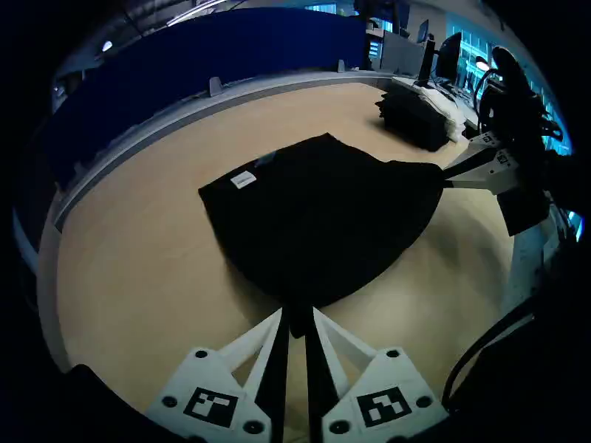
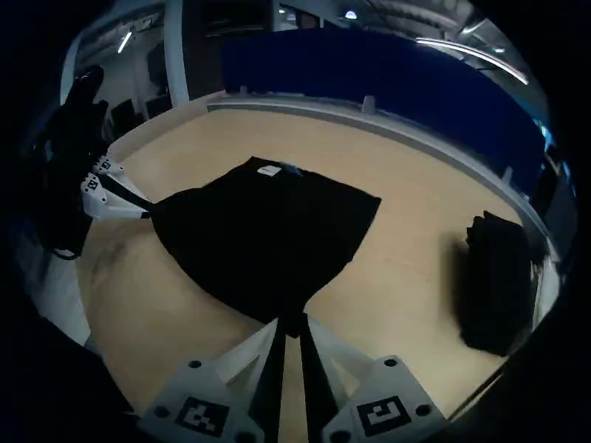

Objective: Fold towel

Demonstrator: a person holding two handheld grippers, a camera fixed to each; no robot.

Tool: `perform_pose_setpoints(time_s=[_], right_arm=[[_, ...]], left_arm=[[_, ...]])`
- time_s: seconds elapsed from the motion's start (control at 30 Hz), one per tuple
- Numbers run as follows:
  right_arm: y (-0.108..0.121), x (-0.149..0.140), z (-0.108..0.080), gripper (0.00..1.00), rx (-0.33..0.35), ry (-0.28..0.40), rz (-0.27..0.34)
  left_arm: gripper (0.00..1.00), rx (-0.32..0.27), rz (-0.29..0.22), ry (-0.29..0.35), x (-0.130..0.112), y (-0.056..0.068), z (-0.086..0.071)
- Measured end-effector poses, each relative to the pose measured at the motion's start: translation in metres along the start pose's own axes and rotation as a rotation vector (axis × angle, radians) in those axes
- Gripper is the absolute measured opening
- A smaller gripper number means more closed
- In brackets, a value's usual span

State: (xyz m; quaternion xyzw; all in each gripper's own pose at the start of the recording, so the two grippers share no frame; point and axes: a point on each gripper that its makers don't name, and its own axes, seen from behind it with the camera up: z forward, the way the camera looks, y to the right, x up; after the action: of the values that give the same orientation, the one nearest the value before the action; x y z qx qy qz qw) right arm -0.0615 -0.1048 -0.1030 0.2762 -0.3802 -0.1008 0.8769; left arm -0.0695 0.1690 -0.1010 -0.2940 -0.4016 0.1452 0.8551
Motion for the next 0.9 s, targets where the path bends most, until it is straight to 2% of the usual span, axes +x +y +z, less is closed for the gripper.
perform_pose_setpoints(time_s=[0.2, 0.4, 0.7, 0.9], right_arm=[[-0.004, 0.021, -0.025, 0.13, 0.007, 0.025, -0.011], [-0.009, 0.029, -0.042, 0.13, 0.012, 0.021, -0.03], [-0.008, 0.03, -0.05, 0.13, 0.02, 0.007, -0.022], [-0.002, 0.033, -0.045, 0.13, 0.025, -0.018, -0.034]], left_arm=[[0.13, 0.014, -0.002, 0.019, 0.015, -0.002, -0.024], [0.13, 0.016, -0.023, 0.034, 0.026, 0.003, -0.045], [0.13, 0.008, -0.05, 0.035, 0.03, 0.006, -0.053], [0.13, 0.007, -0.046, 0.026, 0.038, 0.001, -0.046]])
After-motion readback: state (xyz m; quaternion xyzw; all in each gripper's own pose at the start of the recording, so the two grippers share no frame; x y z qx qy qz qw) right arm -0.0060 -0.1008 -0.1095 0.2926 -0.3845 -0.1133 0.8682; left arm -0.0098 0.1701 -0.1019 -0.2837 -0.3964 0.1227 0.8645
